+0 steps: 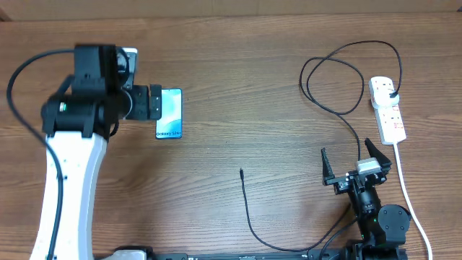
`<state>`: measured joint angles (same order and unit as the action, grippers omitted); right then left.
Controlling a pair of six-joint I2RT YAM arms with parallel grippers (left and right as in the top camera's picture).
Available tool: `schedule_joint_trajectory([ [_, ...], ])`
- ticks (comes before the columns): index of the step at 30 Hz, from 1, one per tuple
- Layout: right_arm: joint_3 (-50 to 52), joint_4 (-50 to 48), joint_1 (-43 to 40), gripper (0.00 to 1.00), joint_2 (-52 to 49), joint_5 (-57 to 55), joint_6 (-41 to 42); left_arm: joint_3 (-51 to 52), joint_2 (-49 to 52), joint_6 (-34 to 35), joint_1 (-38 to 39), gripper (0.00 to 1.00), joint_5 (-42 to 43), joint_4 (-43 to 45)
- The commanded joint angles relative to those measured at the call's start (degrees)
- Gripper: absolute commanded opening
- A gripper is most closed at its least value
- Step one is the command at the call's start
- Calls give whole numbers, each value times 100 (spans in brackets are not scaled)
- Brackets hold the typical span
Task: Plug charger to phone and switch on socket
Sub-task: 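Move the left gripper forward over the Galaxy phone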
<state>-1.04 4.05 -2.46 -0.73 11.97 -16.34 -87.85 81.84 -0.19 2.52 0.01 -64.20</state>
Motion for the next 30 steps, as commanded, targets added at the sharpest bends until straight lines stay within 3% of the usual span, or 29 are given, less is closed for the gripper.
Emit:
schedule_joint_trajectory([
  [1,59,-31,26,100,57,-57,7,-503,498,-7,13,100,374,-326],
  [12,59,-31,26,100,57,-57,7,-697,1620,-9,15,100,468,-925],
  [26,59,-31,26,100,57,-57,7,-695,1753,-4,13,100,450,-927],
  [27,59,-31,26,100,57,-57,7,-693,1753,-7,13,86,448,-929],
  [28,59,-31,26,100,57,-57,7,-693,1753,-7,13,57,448,-927],
  [29,59,-31,26,100,57,-57,7,-693,1753,-7,13,39,450,-925],
  [30,59,-31,26,100,57,-57,7,-693,1753,-4,13,34,450,-920],
])
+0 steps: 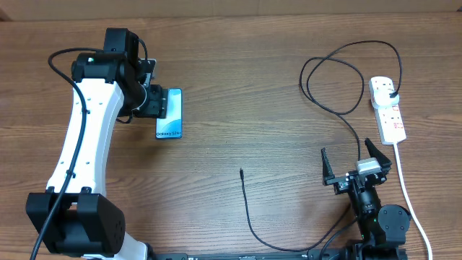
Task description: Plug charger to phone and switch on socket
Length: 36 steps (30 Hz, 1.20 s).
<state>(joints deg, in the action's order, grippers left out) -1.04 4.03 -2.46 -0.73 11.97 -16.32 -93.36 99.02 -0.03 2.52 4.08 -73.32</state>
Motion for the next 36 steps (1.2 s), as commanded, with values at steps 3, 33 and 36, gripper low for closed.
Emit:
schedule_joint_trajectory([
  [3,59,-28,26,100,57,-57,4,-142,35,9,13,100,44,9],
  [33,59,-28,26,100,57,-57,4,-142,1292,994,614,100,-107,439],
  [36,59,-28,26,100,57,-57,4,-142,1482,994,614,99,-109,446],
])
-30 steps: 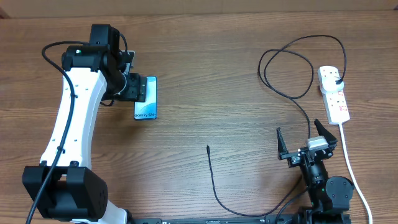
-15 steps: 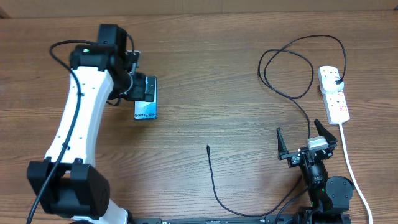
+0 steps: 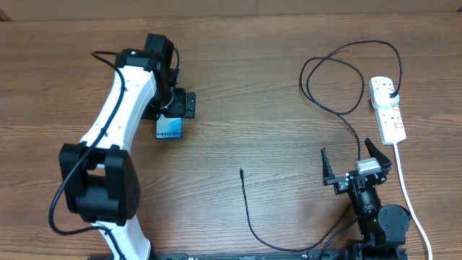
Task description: Plug charger to phone and switch on socket
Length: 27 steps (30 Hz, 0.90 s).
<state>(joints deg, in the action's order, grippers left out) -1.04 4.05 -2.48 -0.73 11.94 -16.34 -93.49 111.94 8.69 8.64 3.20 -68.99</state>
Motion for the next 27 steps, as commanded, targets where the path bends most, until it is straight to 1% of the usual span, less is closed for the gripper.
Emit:
schedule_joint_trajectory([
  [1,59,-31,28,100,57,-55,7,-129,234,125,2,100,-22,24],
  [5,59,-31,28,100,57,-55,7,-129,402,138,2,100,-31,90],
  [8,59,-31,28,100,57,-55,7,-129,463,341,-2,100,-249,120],
  [13,59,-31,28,100,57,-55,7,-129,463,391,-4,100,-308,264],
  [15,59,-31,28,100,57,-52,7,-129,463,544,-4,100,-474,286],
  [19,59,-31,28,100,57,-55,7,-127,466,595,-4,100,-520,315],
  [22,59,-31,28,100,57,-55,7,-129,466,863,-4,100,-678,341],
  [27,59,-31,28,100,57,-55,7,-127,466,981,-4,100,-667,446],
])
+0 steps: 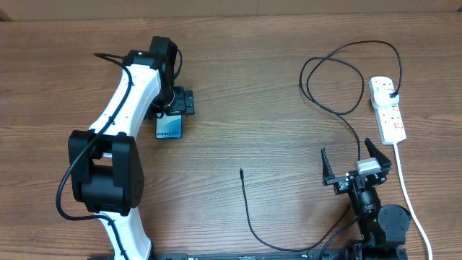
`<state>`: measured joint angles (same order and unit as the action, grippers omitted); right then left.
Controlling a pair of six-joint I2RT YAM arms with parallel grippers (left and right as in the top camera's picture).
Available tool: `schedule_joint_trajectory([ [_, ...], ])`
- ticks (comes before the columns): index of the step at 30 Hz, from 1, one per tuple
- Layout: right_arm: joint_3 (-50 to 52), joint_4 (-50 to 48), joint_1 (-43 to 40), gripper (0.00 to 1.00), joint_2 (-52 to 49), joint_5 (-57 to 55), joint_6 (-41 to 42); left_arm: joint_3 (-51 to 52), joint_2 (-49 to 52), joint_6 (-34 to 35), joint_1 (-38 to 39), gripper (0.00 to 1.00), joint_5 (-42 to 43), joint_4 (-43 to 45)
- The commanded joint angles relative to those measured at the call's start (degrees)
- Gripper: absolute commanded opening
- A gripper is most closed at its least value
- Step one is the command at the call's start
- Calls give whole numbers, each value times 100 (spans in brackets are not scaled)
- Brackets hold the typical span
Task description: Plug charger to phone and switch on socket
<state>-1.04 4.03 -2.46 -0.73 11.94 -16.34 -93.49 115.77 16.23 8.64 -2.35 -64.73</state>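
The phone (169, 128) lies face up on the left part of the table, its screen lit; only its lower half shows. My left gripper (178, 103) hangs over the phone's upper half, fingers (189, 103) spread about the phone's width, seemingly open. The black charger cable runs from the adapter (390, 90) in the white socket strip (388, 110) in loops to its free plug tip (241, 172) mid-table. My right gripper (354, 165) stands open at the front right, nothing between its fingers.
The white left arm (119, 108) stretches from the front left across to the phone. The strip's white lead (406, 189) runs down the right side. The cable's loops (339, 79) lie at the back right, and its lower bend (263, 235) near the front edge.
My left gripper has shifted slightly toward the back over the phone's upper half. The phone, cable and right arm have not moved.
My left gripper was open just left of the phone. Then it overlapped the phone's left edge. Then it stood over the phone's top half, where it still is. The phone, cable, strip and right gripper stayed in place throughout.
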Motion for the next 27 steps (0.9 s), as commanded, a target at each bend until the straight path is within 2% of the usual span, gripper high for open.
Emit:
schedule_joint_trajectory([
  [1,59,-28,26,100,57,-55,7,-127,83,227,-4,100,-105,28],
  [20,59,-28,26,100,57,-55,7,-127,201,219,-164,100,-103,72],
  [27,59,-28,26,100,57,-52,7,-127,363,-103,-197,100,-66,111],
])
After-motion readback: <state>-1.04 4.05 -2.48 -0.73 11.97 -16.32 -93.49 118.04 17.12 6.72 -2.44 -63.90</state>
